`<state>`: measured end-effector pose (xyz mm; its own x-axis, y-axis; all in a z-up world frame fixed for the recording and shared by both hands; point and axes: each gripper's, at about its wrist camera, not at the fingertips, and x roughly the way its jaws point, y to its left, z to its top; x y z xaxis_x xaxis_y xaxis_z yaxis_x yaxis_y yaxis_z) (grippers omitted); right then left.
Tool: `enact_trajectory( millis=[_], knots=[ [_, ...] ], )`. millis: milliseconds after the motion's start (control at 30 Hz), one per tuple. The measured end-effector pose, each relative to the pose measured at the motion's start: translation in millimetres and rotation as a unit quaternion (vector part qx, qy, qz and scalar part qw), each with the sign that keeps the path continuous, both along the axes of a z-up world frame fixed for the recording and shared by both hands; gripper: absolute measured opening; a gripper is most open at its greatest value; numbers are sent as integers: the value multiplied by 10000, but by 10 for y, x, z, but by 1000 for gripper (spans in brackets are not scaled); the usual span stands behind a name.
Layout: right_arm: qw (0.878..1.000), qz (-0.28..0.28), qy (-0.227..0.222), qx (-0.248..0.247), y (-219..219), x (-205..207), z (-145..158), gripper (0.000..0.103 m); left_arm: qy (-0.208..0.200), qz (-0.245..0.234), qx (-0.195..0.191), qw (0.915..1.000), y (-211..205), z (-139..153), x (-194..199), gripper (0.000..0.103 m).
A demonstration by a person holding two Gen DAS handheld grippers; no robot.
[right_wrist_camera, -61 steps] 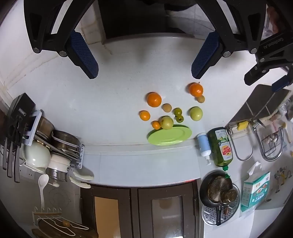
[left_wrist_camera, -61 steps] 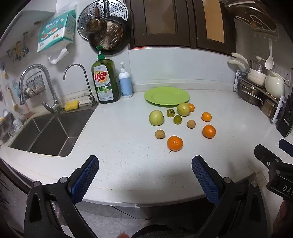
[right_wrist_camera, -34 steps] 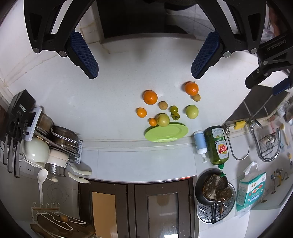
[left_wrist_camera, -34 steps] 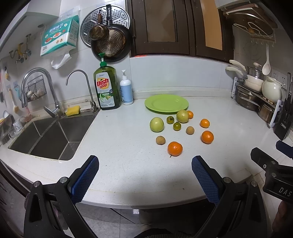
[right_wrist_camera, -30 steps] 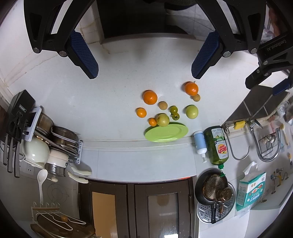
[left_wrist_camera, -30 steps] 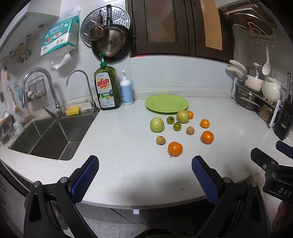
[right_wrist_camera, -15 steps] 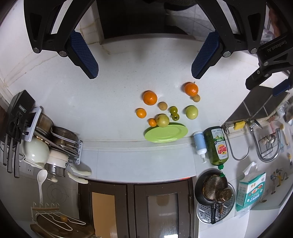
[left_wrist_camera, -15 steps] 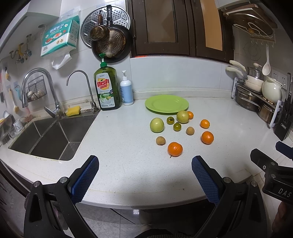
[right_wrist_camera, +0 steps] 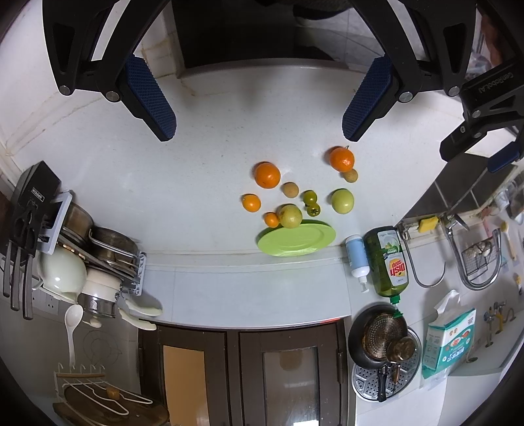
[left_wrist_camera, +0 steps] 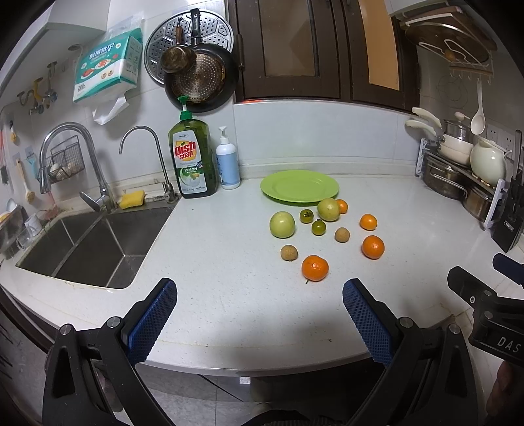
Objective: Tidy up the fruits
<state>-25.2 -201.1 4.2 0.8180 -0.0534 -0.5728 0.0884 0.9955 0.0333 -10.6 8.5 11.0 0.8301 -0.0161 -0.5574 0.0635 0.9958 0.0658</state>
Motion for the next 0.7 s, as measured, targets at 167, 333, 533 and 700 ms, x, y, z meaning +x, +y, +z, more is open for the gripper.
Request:
enact_trajectory(
  millis=[167,333,533,700],
  knots=[
    [10000,0,0,3,-6,2,5,103,3,-9,-4,10000,-3,-15,9,103],
    [10000,4,17,6,-5,22,-5,103,6,-7,-2,10000,-5,-18,6,103],
    [10000,16,51,31,1,52,-37,103,15,-24,18,10000,-23,-20,37,103],
    [10000,15,81,51,-12,97,-46,103,34,-31,25,10000,-33,-23,73,103]
  ],
)
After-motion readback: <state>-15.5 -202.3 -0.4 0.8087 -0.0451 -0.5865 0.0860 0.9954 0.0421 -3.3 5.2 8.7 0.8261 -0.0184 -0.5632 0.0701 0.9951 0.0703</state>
